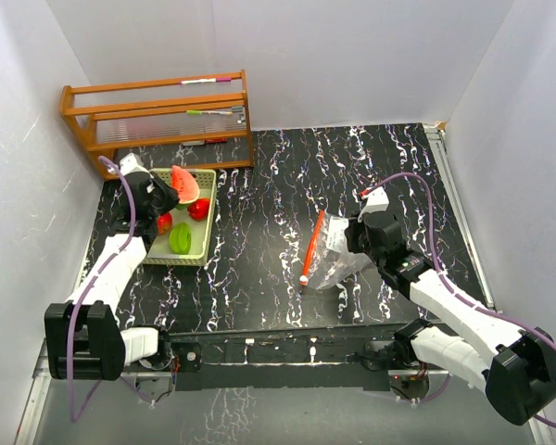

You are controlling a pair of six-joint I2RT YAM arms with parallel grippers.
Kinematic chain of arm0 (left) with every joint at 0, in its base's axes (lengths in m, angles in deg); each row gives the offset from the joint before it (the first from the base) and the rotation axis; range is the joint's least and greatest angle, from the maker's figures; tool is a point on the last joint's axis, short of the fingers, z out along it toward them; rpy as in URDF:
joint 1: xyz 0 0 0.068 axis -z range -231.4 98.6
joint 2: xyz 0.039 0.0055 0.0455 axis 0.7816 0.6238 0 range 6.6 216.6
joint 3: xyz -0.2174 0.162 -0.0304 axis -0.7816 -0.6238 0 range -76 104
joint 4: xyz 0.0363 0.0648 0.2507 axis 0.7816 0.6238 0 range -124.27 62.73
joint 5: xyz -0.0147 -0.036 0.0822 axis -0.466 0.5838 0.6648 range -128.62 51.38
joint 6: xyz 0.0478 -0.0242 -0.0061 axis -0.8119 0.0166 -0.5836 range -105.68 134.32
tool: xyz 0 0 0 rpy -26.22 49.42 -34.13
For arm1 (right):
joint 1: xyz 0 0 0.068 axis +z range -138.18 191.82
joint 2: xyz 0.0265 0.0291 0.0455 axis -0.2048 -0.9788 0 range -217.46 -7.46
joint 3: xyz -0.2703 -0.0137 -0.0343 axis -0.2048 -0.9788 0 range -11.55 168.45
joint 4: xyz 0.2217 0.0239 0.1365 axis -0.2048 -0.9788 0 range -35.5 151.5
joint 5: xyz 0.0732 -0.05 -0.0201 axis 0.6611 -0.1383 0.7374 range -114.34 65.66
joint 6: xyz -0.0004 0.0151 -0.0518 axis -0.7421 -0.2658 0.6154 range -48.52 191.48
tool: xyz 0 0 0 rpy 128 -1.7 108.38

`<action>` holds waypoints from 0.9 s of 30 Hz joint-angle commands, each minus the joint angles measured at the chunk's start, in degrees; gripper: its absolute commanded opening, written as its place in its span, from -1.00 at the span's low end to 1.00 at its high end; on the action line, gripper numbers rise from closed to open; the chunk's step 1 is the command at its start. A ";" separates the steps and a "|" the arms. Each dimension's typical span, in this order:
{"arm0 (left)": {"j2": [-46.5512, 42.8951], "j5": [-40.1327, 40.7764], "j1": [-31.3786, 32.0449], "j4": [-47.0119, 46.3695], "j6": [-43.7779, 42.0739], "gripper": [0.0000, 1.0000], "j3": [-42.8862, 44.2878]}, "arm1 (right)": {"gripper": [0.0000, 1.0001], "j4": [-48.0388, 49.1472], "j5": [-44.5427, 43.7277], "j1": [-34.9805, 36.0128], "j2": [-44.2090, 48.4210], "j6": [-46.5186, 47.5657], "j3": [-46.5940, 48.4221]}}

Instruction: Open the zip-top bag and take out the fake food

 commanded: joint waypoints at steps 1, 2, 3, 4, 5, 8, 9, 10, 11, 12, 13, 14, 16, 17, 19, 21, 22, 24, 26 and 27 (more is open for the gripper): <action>-0.98 3.27 -4.36 1.09 2.98 -0.77 -0.65 | -0.85 3.74 1.00 -0.64 0.55 0.36 0.43; -0.75 3.31 -5.11 1.18 3.41 -0.77 -0.84 | -0.85 3.79 1.08 -0.65 0.69 0.45 0.30; -0.24 2.88 -5.87 1.19 3.85 -0.77 -0.83 | -0.85 3.82 1.14 -0.72 0.79 0.53 0.25; 0.35 2.26 -6.42 1.11 4.33 -0.75 -0.78 | -0.85 3.83 1.20 -0.80 0.88 0.56 0.18; 1.05 1.76 -6.76 1.15 4.64 -0.73 -0.72 | -0.85 3.79 1.29 -0.90 0.93 0.67 0.16; 2.71 0.93 -7.23 1.08 5.66 -0.54 -0.78 | -0.85 3.92 1.57 -1.15 0.87 0.74 0.16; 3.03 0.29 -7.33 0.58 5.83 -0.46 -0.95 | -0.85 3.98 1.74 -1.22 0.93 0.74 0.11; 3.26 -0.26 -7.39 0.36 6.00 -0.38 -0.99 | -0.85 4.05 1.88 -1.24 0.93 0.74 0.03; 3.39 -0.78 -7.46 0.07 5.93 -0.25 -1.13 | -0.85 4.03 1.84 -1.31 0.93 0.69 -0.06; 3.39 -1.16 -7.41 -0.13 5.92 -0.09 -1.10 | -0.85 4.09 1.86 -1.34 0.93 0.67 -0.10; 3.31 -1.49 -7.45 -0.20 5.92 0.07 -1.12 | -0.85 4.12 1.86 -1.32 0.93 0.65 -0.23; 3.18 -1.72 -7.39 -0.10 5.93 0.19 -1.00 | -0.85 4.24 1.94 -1.41 1.01 0.56 -0.32; 2.78 -2.69 -7.45 -0.03 5.94 0.37 -0.80 | -0.85 4.31 2.16 -1.45 0.93 0.47 -0.37; 2.51 -3.09 -7.45 0.11 5.88 0.40 -0.53 | -0.85 4.51 2.27 -1.44 0.91 0.42 -0.29; 1.87 -4.06 -7.43 0.15 5.83 0.43 -0.32 | -0.85 4.66 2.42 -1.44 0.63 0.27 -0.13; 1.34 -5.47 -7.30 0.30 5.64 0.45 0.05 | -0.85 4.91 2.68 -1.60 0.22 0.12 0.04; 1.33 -6.13 -7.33 0.50 5.46 0.46 0.32 | -0.85 5.01 2.85 -1.56 0.00 0.07 0.25; 1.44 -7.13 -7.33 1.22 5.08 0.47 1.10 | -0.85 5.19 3.25 -1.54 -0.55 -0.07 1.05; 1.40 -8.40 -7.30 1.47 5.06 0.48 1.66 | -0.85 5.47 3.61 -1.53 -1.17 -0.01 2.13; 1.11 -9.22 -7.29 1.10 5.17 0.48 1.61 | -0.85 5.48 3.70 -1.54 -1.63 0.19 2.80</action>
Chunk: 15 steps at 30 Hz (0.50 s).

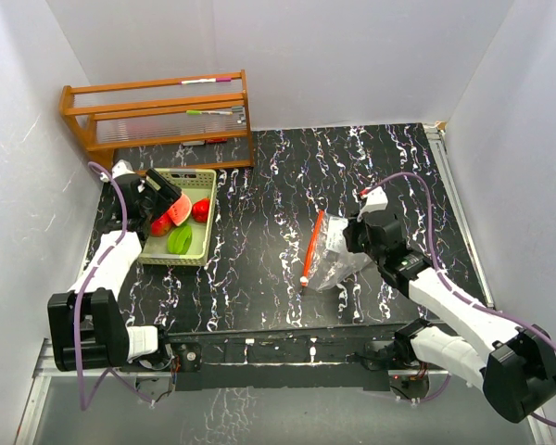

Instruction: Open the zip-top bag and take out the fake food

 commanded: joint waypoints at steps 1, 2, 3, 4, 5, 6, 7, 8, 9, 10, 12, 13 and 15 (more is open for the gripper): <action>-2.55 -4.96 -0.22 0.21 -0.25 0.48 2.11 | -0.85 4.20 0.91 -0.37 -1.46 0.37 4.11; -2.96 -5.75 -0.25 -0.30 -0.03 0.48 1.90 | -0.85 4.42 0.93 -0.43 -2.09 0.54 4.93; -3.41 -6.63 -0.20 -0.68 0.25 0.49 1.70 | -0.85 4.62 0.93 -0.44 -2.73 0.77 5.85; -3.81 -7.72 -0.23 -0.91 0.56 0.50 1.46 | -0.85 4.87 0.92 -0.47 -3.55 0.91 6.84; -4.17 -8.48 -0.06 -1.18 0.79 0.51 1.29 | -0.85 5.17 1.10 -0.45 -4.39 1.00 7.87; -4.56 -9.06 0.19 -1.37 0.76 0.52 1.24 | -0.85 5.71 1.40 -0.56 -5.22 1.09 8.86; -4.73 -9.29 0.67 -1.35 0.73 0.52 1.33 | -0.85 6.27 1.86 -0.57 -6.31 1.12 9.89; -4.93 -9.39 1.41 -1.27 0.56 0.52 1.44 | -0.85 6.81 2.22 -0.61 -7.43 1.10 11.00; -4.97 -9.39 2.38 -1.12 0.22 0.53 1.64 | -0.85 7.16 2.46 -0.66 -8.91 1.30 12.65; -4.98 -9.18 3.37 -0.78 -0.11 0.52 1.85 | -0.85 7.49 2.53 -0.76 -10.10 1.58 13.98; -4.74 -8.14 6.26 -0.50 -0.96 0.52 2.08 | -0.85 7.76 2.50 -1.19 -12.31 2.18 17.14; -4.52 -7.22 7.91 -0.21 -1.51 0.52 2.29 | -0.85 7.91 2.73 -1.54 -13.42 2.64 18.80; -3.95 -5.64 11.69 -0.12 -2.48 0.53 2.45 | -0.85 8.37 3.67 -2.81 -15.53 3.39 22.01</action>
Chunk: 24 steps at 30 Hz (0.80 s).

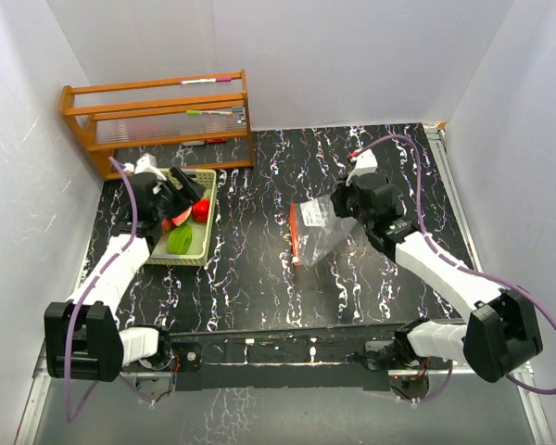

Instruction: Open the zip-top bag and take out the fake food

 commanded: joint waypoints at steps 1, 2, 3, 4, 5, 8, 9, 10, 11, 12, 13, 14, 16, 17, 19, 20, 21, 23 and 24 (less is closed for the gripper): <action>-0.31 0.87 6.80 -0.08 -2.19 0.53 2.07 | -0.85 5.75 2.03 -2.65 -3.53 2.35 8.69; 0.04 0.58 7.63 -0.85 -1.99 0.53 1.70 | -0.85 6.06 2.83 -3.66 -4.80 2.42 10.21; 0.43 -0.16 8.25 -1.87 -1.67 0.52 1.24 | -0.85 6.51 3.87 -4.75 -6.06 2.42 11.30; 0.98 -0.75 8.76 -2.66 -1.36 0.53 0.88 | -0.85 6.93 4.99 -6.05 -7.26 2.12 12.19; 1.53 -0.88 9.31 -3.11 -1.18 0.53 0.69 | -0.84 7.27 5.94 -7.35 -8.56 1.63 12.89; 3.32 -0.59 10.65 -3.25 -1.40 0.53 0.97 | -0.84 8.38 8.11 -10.68 -11.45 -0.27 13.23; 3.90 -0.29 11.04 -3.04 -1.58 0.53 1.36 | -0.84 8.68 8.51 -11.53 -12.10 -0.93 12.85; 4.44 -0.23 11.34 -2.79 -1.71 0.54 1.51 | -0.83 8.83 8.84 -12.26 -12.65 -1.48 12.23; 5.11 -0.21 11.64 -2.60 -1.87 0.54 1.75 | -0.79 8.88 9.19 -12.78 -13.06 -1.97 11.79; 5.77 -0.27 11.72 -2.42 -1.85 0.54 1.95 | -0.69 8.89 9.30 -13.14 -13.35 -2.37 11.08; 6.44 -0.36 11.86 -2.31 -1.87 0.54 2.02 | -0.52 8.89 9.34 -13.34 -13.43 -2.58 10.43; 7.18 -0.57 12.01 -2.30 -1.65 0.54 1.97 | -0.28 8.95 9.38 -13.39 -13.32 -2.63 9.68; 8.12 -1.62 12.24 -3.79 -1.20 0.54 1.42 | 0.16 9.69 9.53 -13.41 -12.34 -2.81 7.95; 8.33 -2.42 12.40 -5.63 -0.76 0.54 0.74 | 0.27 10.02 9.59 -13.43 -11.82 -2.98 7.00; 8.57 -3.53 12.44 -8.53 0.58 0.54 -0.23 | 0.34 10.44 9.80 -13.43 -10.72 -3.26 5.41; 8.57 -3.81 12.44 -9.13 0.92 0.54 -0.26 | 0.36 10.52 9.85 -13.40 -10.19 -3.56 4.53; 9.94 -3.95 12.46 -9.12 1.14 0.54 -0.13 | 0.37 10.67 10.08 -13.39 -9.60 -3.74 3.66; 10.72 -3.94 12.78 -9.02 1.17 0.54 0.18 | 0.37 11.00 10.16 -13.44 -8.47 -4.41 1.78; 10.80 -3.78 12.89 -9.09 0.98 0.54 0.32 | 0.37 11.25 10.16 -13.39 -7.79 -4.56 0.82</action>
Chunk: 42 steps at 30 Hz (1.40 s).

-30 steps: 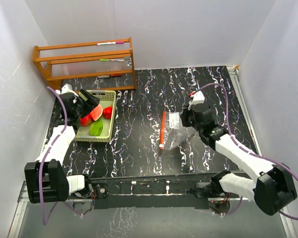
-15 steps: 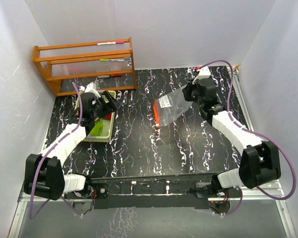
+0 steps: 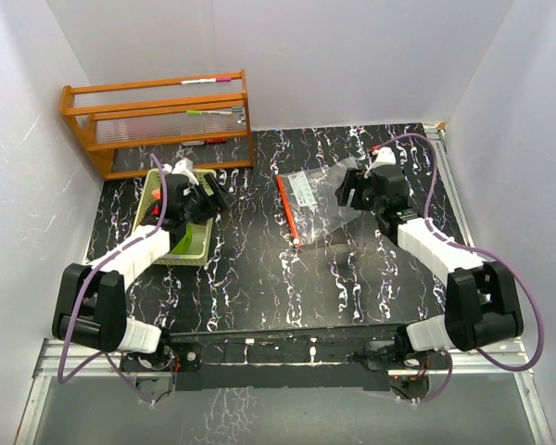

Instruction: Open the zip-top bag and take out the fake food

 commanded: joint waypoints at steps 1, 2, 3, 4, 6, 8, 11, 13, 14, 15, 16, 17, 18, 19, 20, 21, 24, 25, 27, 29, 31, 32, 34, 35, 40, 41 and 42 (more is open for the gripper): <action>0.81 -1.45 1.03 -2.70 0.63 0.54 0.62 | 0.37 5.10 0.68 0.09 4.72 -1.71 -3.15; 0.81 -1.35 1.26 -2.90 0.61 0.54 0.68 | 0.37 5.16 0.51 0.10 5.39 -2.04 -4.11; 0.87 -1.22 1.60 -2.80 0.43 0.54 1.04 | 0.37 5.14 0.31 0.09 6.02 -2.49 -5.11; 0.99 -1.07 1.96 -2.49 0.30 0.54 1.63 | 0.37 5.12 -0.04 0.10 6.84 -2.88 -6.21; 1.51 -0.83 2.74 -2.04 -0.04 0.54 3.29 | 0.37 4.87 -1.36 0.06 8.72 -4.03 -8.47; 2.54 -1.08 3.21 -2.13 -0.09 0.54 4.26 | 0.38 3.46 -4.50 0.04 11.01 -5.52 -10.60; 3.83 -1.25 3.70 -2.24 -0.33 0.54 4.30 | 0.58 1.55 -7.07 -0.42 14.11 -6.11 -12.30; 3.39 -0.78 3.75 -3.46 -0.24 0.54 2.77 | 0.71 -1.05 -8.84 -0.66 15.45 -5.87 -11.77; 2.91 -0.24 3.76 -4.27 -0.21 0.54 1.76 | 0.79 -1.90 -9.67 -0.79 16.10 -5.83 -11.64; 2.17 0.41 3.76 -4.78 -0.23 0.54 0.84 | 0.88 -2.65 -10.54 -0.92 16.64 -5.89 -11.66; 1.72 1.41 3.79 -4.82 -0.31 0.54 0.11 | 0.95 -3.66 -12.07 -1.03 17.16 -6.57 -11.61; 1.43 2.26 3.76 -4.56 -0.56 0.54 -0.35 | 0.96 -4.79 -15.30 -1.10 17.92 -8.05 -11.65; 1.42 2.65 3.78 -4.22 -0.73 0.54 -0.60 | 0.96 -5.29 -17.21 -1.17 18.55 -8.44 -11.89; 1.54 2.83 3.81 -3.68 -0.91 0.54 -0.72 | 0.96 -5.73 -18.81 -1.21 19.28 -9.00 -12.26; 1.67 3.10 3.78 -2.84 -1.09 0.54 -0.73 | 0.96 -6.06 -20.30 -1.28 20.13 -9.20 -12.48; 1.70 3.36 3.83 -2.50 -1.14 0.54 -0.84 | 0.96 -6.23 -21.38 -1.30 20.86 -9.24 -12.74; 0.70 3.58 3.78 -3.85 -0.95 0.53 -2.03 | 0.96 -6.66 -23.57 -1.39 22.80 -9.00 -12.84; 0.18 3.47 3.77 -4.19 -0.85 0.53 -2.23 | 0.96 -6.67 -23.95 -1.39 23.28 -8.79 -12.82; -0.67 3.30 3.81 -4.23 -0.88 0.53 -2.12 | 0.96 -6.52 -23.89 -1.39 23.97 -8.43 -12.65; -0.86 3.28 3.77 -3.76 -0.88 0.52 -1.81 | 0.96 -6.31 -23.04 -1.39 24.27 -8.09 -12.52; -0.91 3.09 3.76 -3.92 -0.88 0.53 -2.10 | 0.96 -6.22 -22.01 -1.44 24.14 -7.46 -12.56; -0.93 3.10 3.76 -3.94 -0.87 0.53 -2.26 | 0.96 -6.32 -21.95 -1.41 24.01 -7.36 -12.61; -2.44 4.06 3.81 -4.55 -0.46 0.52 -3.19 | 0.96 -6.46 -22.42 -1.39 24.13 -7.22 -13.01; -3.19 4.80 3.76 -5.44 -0.15 0.50 -3.95 | 0.96 -6.44 -22.68 -1.35 24.34 -7.01 -13.34; -4.46 6.56 3.76 -6.18 -0.02 0.49 -4.43 | 0.96 -5.87 -22.91 -1.38 26.04 -5.51 -13.81; -4.04 6.71 3.78 -5.49 -0.13 0.49 -3.94 | 0.96 -5.48 -22.65 -1.40 26.42 -5.45 -13.98; -3.72 6.93 3.80 -4.85 -0.17 0.49 -3.60 | 0.96 -4.77 -22.20 -1.39 26.74 -5.41 -14.49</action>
